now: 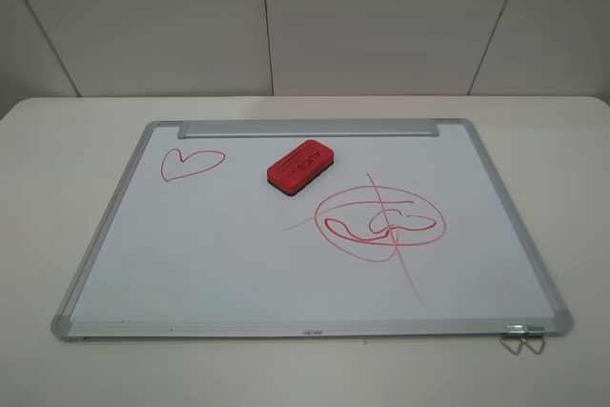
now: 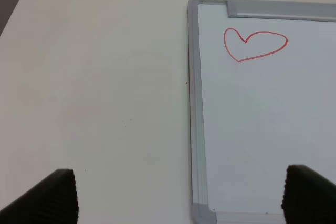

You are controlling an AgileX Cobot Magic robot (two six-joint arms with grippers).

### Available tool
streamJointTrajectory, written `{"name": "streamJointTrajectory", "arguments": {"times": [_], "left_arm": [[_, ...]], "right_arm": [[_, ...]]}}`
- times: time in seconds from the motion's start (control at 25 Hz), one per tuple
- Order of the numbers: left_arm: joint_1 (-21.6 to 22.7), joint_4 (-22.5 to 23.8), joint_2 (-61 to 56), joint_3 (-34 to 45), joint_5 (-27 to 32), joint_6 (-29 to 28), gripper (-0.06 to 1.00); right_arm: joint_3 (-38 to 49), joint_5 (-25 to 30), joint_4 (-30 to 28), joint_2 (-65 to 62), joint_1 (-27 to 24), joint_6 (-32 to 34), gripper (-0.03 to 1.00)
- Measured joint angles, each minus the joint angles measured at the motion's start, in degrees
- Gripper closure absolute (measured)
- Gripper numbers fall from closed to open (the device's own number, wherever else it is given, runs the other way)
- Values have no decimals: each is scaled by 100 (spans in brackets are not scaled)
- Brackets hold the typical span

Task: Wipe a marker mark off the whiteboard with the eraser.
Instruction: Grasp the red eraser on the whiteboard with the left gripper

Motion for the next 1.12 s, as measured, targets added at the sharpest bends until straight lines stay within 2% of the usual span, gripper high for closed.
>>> {"name": "streamJointTrajectory", "arguments": {"times": [0.28,0.44,0.6,0.84,1.0,1.12], "left_arm": [[0,0,39,0,-7,0,17],[0,-6,959,-204,-299,271,17],[0,-165,2545,-665,-599,817,17],[0,-731,5537,-1696,-1210,1527,17],[-15,-1066,7576,-2896,-1233,1851,17],[-231,-1196,8862,-4095,-1034,1920,17]], "right_arm": [[0,0,0,0,0,0,26],[0,0,0,0,0,0,26],[0,0,0,0,0,0,26],[0,0,0,0,0,0,26],[0,0,0,0,0,0,26],[0,0,0,0,0,0,26]]}}
